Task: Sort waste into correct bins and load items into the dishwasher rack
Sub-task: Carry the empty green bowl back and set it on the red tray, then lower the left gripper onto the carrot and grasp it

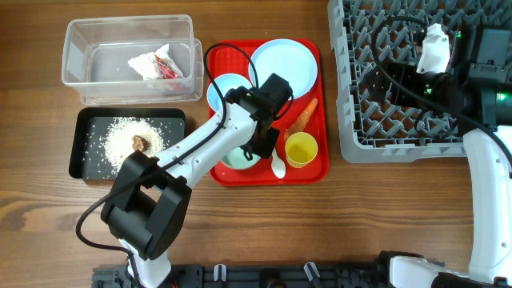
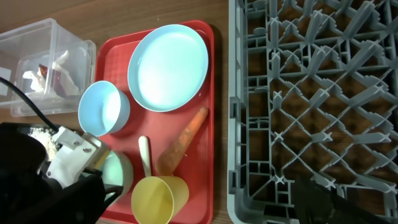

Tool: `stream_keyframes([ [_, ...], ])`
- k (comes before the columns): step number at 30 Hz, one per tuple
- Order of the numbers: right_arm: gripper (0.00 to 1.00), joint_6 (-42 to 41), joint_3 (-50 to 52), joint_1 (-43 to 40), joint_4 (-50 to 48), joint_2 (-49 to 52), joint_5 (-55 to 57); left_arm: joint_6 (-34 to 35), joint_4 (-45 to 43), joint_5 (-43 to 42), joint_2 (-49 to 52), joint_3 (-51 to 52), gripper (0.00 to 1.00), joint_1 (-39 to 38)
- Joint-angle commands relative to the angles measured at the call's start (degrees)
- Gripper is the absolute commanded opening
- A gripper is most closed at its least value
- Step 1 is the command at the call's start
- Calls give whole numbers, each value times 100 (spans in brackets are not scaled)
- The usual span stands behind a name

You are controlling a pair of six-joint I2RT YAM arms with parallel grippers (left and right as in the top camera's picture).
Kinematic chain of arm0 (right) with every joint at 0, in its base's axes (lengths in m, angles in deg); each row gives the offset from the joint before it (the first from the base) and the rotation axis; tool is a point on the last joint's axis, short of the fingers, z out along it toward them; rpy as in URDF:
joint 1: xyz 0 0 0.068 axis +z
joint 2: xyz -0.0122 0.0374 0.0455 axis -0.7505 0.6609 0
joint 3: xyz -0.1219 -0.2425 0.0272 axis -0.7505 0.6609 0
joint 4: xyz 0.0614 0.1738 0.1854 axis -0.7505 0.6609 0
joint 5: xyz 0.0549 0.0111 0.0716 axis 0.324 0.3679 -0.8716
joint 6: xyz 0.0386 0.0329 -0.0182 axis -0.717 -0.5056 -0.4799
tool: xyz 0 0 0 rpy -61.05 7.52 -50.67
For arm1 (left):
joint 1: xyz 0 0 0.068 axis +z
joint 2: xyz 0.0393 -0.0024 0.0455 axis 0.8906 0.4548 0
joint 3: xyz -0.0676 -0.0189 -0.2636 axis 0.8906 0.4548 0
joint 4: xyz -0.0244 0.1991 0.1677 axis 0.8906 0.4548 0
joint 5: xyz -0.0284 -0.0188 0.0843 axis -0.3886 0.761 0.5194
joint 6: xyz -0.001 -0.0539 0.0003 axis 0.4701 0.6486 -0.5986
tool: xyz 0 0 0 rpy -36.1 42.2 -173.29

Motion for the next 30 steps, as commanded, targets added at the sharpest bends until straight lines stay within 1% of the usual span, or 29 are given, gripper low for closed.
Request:
stream_keyframes([
  [1, 100, 83, -90, -22, -13, 37, 52, 26, -31, -7, 52, -332, 60, 0],
  [3, 100, 81, -90, -22, -11, 37, 52, 7, -31, -4, 46, -590, 62, 0],
  [5, 100, 61, -90, -22, -11, 37, 52, 7, -63, -7, 46, -841, 67, 0],
  [7, 100, 7, -90, -22, -20, 37, 52, 4, -201, -7, 46, -1016, 78, 0],
  [8, 100, 2, -90, -22, -26, 37, 52, 2, -315, -7, 46, -1067, 86, 0],
  [10, 100, 4, -90, -22, -55, 37, 52, -149, -612, -37, 48, -1075, 92, 0],
  [11, 100, 2, -90, -22, -68, 37, 52, -341, -743, -129, 50, -1075, 93, 0],
  [14, 100, 0, -90, -22, -101, 37, 52, -898, -1215, -531, 175, -1075, 92, 0],
  [21, 100, 4, -90, -22, -83, 37, 55, -1934, -1886, -525, 822, -1075, 91, 0],
  [24, 100, 9, -90, -22, -61, 37, 55, -1950, -2190, -525, 1071, -1075, 91, 0],
  [30, 100, 7, -90, -22, -68, 37, 55, -2004, -2264, -529, 1294, -1075, 90, -4],
])
